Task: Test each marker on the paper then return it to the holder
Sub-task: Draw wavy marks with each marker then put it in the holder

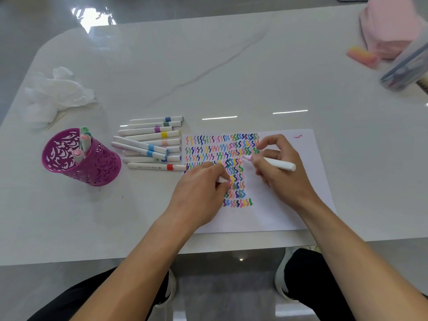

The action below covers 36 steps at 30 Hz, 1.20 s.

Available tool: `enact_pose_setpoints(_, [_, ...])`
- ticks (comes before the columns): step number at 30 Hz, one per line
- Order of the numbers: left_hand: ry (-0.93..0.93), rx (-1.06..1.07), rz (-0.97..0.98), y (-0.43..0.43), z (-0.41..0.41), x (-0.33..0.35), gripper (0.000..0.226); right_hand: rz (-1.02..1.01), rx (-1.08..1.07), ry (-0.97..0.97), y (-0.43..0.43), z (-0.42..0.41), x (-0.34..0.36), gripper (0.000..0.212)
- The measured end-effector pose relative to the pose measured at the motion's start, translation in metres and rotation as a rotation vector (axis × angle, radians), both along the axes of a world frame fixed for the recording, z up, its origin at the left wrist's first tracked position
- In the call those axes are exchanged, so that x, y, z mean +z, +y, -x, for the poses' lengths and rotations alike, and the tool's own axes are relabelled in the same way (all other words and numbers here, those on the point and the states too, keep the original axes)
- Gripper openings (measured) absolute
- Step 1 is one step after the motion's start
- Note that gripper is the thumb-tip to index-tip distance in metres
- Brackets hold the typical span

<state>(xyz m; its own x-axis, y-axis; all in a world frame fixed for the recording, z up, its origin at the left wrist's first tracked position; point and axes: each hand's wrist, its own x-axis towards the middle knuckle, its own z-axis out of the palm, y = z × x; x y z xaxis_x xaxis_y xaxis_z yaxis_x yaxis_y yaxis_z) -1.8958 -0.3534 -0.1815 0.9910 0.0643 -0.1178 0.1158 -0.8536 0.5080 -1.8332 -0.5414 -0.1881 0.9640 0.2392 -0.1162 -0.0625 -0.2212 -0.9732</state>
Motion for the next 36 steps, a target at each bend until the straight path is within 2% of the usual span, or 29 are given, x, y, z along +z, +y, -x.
enact_pose_setpoints(10, [0.028,0.008,0.021,-0.0017,0.0007,0.0023,0.006,0.062,-0.133,-0.035,0.0011,0.0008,-0.0094,0.027])
enact_pose_setpoints(36, [0.055,0.044,0.035,-0.0025,0.0003,0.0033,0.005,0.179,-0.129,-0.045,0.0042,0.0007,-0.0084,0.027])
